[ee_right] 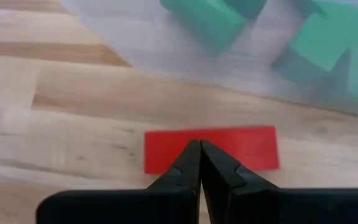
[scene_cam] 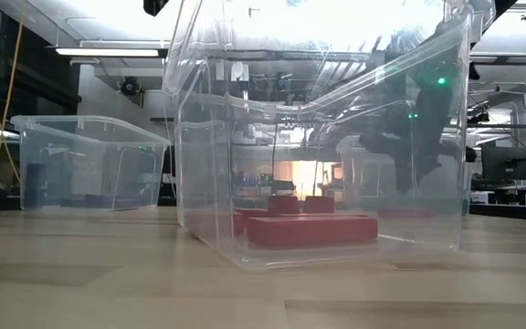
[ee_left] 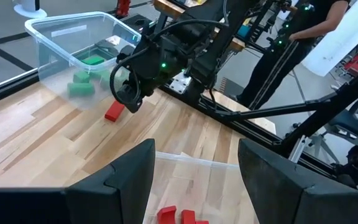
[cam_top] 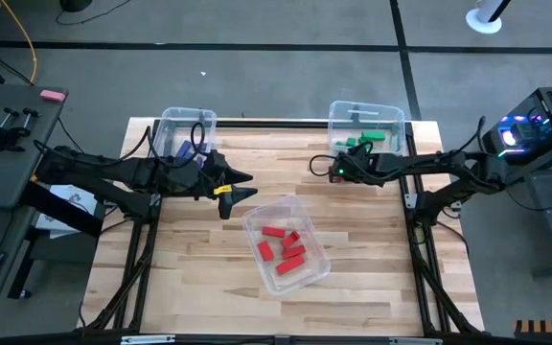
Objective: Sort blocks
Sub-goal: Put the red block into the bottom transparent bin
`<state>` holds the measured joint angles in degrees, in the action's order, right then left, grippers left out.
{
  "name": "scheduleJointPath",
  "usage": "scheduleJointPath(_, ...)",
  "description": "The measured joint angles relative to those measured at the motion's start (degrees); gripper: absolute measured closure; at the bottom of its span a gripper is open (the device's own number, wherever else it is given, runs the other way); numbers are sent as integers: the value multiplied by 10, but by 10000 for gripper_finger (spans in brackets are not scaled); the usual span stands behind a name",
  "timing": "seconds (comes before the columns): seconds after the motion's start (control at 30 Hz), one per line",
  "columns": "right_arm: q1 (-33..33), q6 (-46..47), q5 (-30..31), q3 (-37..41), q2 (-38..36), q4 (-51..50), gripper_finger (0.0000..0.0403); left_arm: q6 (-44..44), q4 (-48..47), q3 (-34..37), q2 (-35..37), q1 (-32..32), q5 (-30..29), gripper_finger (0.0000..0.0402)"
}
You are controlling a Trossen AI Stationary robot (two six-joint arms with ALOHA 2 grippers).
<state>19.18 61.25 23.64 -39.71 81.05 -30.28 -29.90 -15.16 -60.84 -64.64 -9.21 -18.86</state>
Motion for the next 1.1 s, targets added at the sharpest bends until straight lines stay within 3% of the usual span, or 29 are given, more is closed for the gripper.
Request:
scheduleJointPath(0.3, -3, 16, -6, 1, 7, 29, 402, -1, -1, 0, 0, 0, 0, 184)
scheduleJointPath(0.5, -44, 20, -38, -4, 10, 25, 402, 0, 0, 0, 0, 0, 0, 184)
scheduleJointPath(0.77, -69, -2, -31, -41, 3, 13, 402, 0, -1, 0, 0, 0, 0, 184)
scheduleJointPath(0.97, -79, -34, -28, -75, -36, -56, 403, 1, -3, 0, 0, 0, 1, 184)
scheduleJointPath(1.1, -134, 28, -18, -54, -78, -122, 403, 0, -15, 0, 0, 0, 6, 184)
